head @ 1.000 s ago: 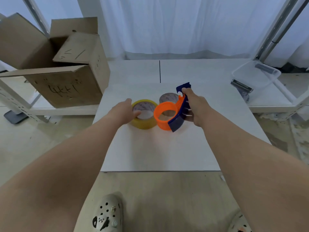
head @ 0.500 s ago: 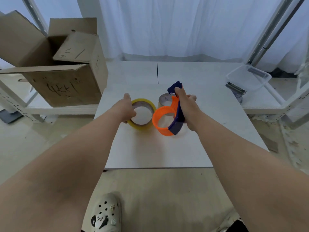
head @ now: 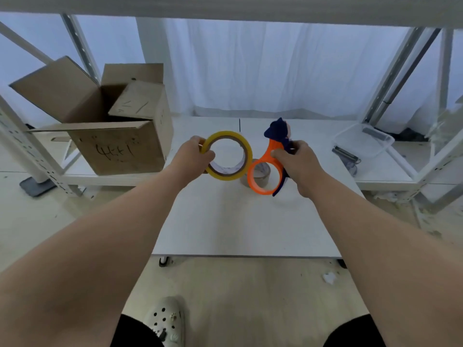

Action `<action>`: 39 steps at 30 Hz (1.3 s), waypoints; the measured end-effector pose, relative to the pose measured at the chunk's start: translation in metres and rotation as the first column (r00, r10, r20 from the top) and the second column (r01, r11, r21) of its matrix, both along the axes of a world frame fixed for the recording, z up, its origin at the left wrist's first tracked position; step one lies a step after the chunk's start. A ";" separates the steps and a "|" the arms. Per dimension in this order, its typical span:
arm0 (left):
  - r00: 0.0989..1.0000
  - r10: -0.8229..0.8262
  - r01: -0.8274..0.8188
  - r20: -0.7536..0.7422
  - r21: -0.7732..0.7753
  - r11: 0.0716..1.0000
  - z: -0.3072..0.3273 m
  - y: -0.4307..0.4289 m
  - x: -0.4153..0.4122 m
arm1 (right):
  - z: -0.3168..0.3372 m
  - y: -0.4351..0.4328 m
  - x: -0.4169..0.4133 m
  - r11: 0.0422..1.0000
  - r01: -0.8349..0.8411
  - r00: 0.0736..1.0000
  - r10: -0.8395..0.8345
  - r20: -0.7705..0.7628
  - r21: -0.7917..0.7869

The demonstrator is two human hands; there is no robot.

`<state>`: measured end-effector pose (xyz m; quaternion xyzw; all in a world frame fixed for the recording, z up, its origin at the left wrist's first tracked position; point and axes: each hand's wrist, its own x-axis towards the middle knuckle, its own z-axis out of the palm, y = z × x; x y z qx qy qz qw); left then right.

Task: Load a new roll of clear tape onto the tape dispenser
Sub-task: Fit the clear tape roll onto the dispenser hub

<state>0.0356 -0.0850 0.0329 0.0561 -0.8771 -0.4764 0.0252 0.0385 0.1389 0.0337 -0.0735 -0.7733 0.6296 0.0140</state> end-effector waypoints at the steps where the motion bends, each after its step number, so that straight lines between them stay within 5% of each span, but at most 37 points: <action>1: 1.000 -0.012 0.012 0.005 0.056 0.998 0.002 0.000 0.002 | -0.002 0.003 0.001 1.000 0.009 1.000 -0.009 0.016 -0.002; 12: 0.987 -0.157 0.141 0.043 0.261 0.955 0.022 0.020 0.005 | 0.011 0.012 0.003 0.982 0.115 0.993 -0.117 -0.005 -0.147; 21: 0.963 -0.268 0.269 -0.034 0.010 0.963 0.029 0.044 0.009 | 0.016 0.017 0.007 0.961 -0.070 0.995 0.085 0.044 -0.268; 28: 0.940 -0.287 0.205 -0.184 -0.368 0.907 0.031 0.049 0.016 | 0.018 0.016 0.011 0.955 -0.152 0.986 0.164 0.025 -0.256; 39: 0.946 -0.281 0.122 -0.162 -0.627 0.769 0.026 0.041 0.021 | 0.012 0.020 0.015 0.952 -0.288 0.955 0.278 0.099 0.105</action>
